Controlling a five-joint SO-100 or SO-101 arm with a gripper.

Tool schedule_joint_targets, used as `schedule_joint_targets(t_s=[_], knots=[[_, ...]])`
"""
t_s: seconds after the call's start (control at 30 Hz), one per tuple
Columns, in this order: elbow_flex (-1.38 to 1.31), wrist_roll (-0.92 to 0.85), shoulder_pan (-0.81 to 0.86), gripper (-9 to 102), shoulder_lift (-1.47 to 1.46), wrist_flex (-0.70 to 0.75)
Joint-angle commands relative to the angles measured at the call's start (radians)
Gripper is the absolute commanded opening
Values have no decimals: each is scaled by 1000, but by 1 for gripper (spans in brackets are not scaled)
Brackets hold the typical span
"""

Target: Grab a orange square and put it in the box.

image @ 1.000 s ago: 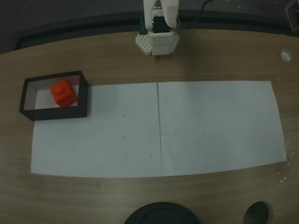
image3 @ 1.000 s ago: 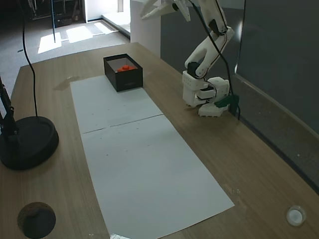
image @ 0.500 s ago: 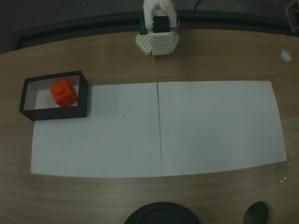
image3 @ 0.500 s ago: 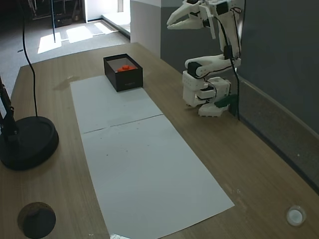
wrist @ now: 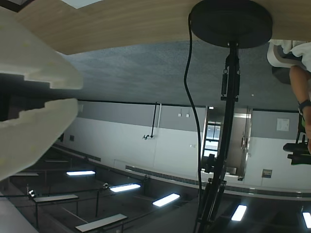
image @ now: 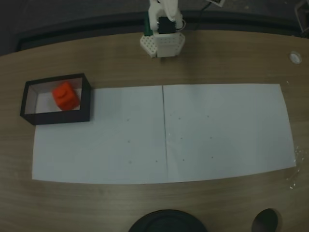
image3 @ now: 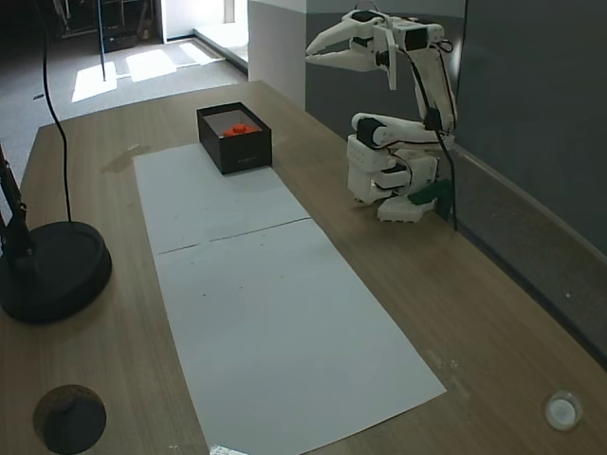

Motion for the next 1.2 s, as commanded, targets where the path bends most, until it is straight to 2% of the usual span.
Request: schedule_joint_targets(t_s=[0.0, 0.53, 0.87, 1.17], knots=[[49, 6, 5, 0, -2, -74], [488, 3, 5, 0, -2, -216], [759, 2, 5, 0, 0, -219], [870, 5, -5, 0, 0, -219]])
